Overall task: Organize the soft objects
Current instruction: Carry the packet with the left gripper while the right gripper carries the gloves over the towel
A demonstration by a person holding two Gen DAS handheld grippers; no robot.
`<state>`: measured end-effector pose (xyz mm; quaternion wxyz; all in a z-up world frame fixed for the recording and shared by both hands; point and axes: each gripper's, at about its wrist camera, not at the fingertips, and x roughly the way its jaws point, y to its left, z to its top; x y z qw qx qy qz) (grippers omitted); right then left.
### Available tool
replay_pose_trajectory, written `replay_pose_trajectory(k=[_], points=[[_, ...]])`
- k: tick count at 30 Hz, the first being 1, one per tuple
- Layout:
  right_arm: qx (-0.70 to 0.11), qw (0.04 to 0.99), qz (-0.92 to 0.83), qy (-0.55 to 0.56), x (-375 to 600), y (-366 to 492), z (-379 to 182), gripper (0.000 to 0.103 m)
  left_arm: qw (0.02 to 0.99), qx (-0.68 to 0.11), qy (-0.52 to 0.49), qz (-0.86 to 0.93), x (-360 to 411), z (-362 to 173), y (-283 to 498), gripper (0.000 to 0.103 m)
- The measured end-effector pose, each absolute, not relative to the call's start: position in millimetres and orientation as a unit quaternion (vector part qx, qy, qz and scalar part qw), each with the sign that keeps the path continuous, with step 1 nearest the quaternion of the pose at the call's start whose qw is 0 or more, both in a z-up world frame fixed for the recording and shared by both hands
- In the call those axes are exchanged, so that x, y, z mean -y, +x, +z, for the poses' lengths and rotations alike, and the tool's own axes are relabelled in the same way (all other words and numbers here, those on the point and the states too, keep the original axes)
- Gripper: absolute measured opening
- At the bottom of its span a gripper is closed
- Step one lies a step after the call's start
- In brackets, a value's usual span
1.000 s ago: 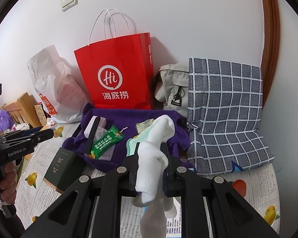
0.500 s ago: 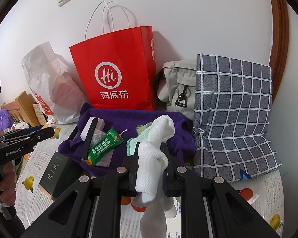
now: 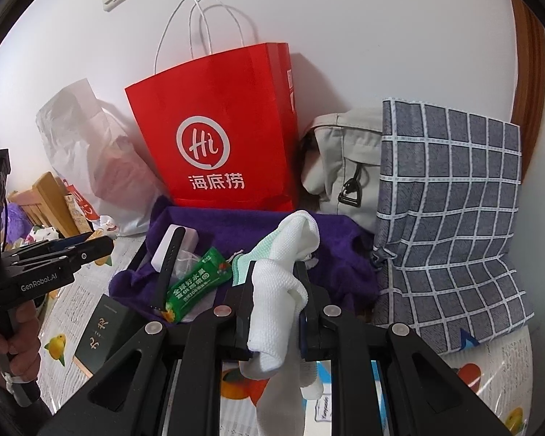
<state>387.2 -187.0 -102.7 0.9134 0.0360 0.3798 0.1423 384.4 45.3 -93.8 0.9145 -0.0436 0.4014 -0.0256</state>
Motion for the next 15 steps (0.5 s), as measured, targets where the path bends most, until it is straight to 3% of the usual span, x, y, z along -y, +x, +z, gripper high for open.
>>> replay_pose_trajectory(k=[15], points=[[-0.372, 0.916, 0.151, 0.017, 176, 425, -103, 0.018, 0.913, -0.402, -0.058, -0.023, -50, -94, 412, 0.038]])
